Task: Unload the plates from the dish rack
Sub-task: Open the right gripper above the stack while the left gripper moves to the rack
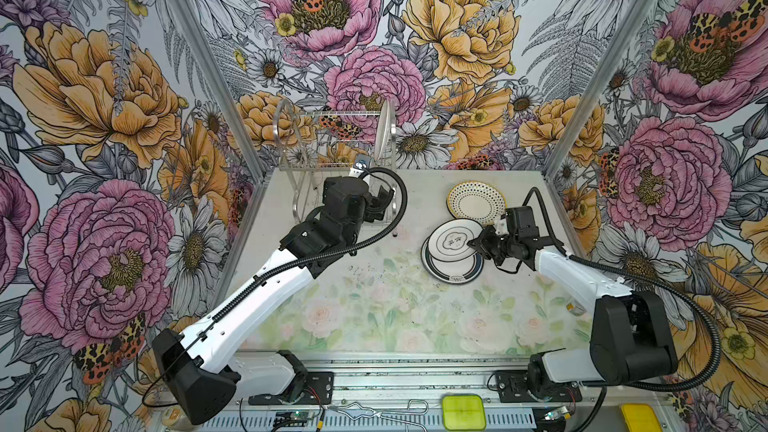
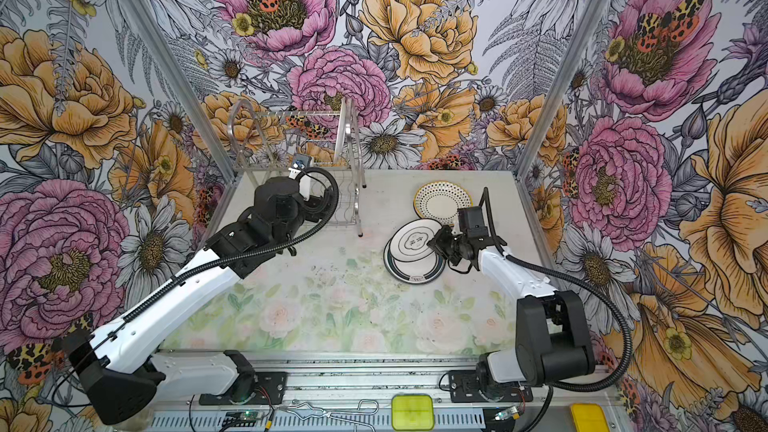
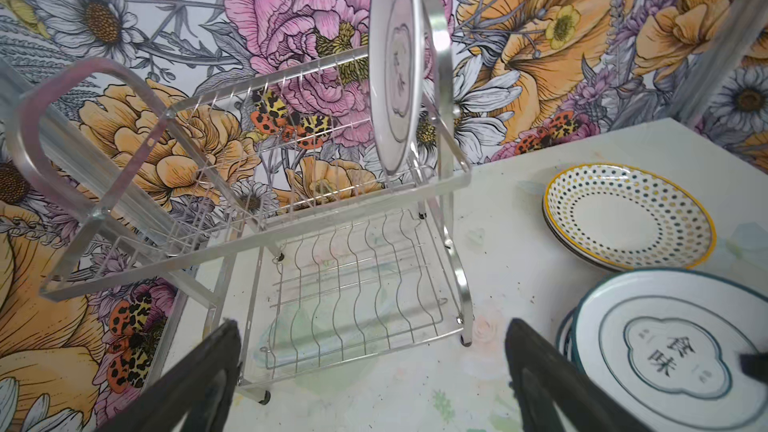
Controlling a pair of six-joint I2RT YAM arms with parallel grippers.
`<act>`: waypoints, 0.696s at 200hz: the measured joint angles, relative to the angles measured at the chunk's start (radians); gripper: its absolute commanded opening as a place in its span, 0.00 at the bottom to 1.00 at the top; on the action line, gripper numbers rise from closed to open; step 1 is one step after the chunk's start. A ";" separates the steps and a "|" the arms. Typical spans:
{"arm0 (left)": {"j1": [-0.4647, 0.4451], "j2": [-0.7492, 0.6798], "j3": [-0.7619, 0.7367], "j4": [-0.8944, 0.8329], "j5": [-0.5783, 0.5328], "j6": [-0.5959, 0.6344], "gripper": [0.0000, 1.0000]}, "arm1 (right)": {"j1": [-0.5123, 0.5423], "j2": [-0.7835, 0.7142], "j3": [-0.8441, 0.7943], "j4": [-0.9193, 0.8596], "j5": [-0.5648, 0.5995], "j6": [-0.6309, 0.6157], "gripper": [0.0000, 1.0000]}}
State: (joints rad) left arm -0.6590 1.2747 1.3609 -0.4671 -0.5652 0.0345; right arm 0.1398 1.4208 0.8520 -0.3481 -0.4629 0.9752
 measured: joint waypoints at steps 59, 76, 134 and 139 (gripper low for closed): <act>0.101 0.113 0.121 0.002 0.079 -0.039 0.99 | 0.000 0.010 -0.018 0.021 0.009 0.000 0.00; 0.132 0.138 0.154 0.002 0.101 -0.048 0.99 | 0.000 0.014 -0.023 0.031 0.008 0.000 0.04; 0.215 0.200 0.235 0.004 0.170 -0.062 0.99 | 0.001 0.015 -0.065 0.044 0.012 0.000 0.25; 0.217 0.206 0.240 0.003 0.174 -0.061 0.99 | 0.001 0.015 -0.071 0.043 0.014 0.001 0.26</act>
State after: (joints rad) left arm -0.4423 1.4803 1.6009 -0.4641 -0.3916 -0.0269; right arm 0.1410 1.4361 0.7811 -0.3054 -0.4488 0.9760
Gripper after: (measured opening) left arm 0.987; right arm 0.246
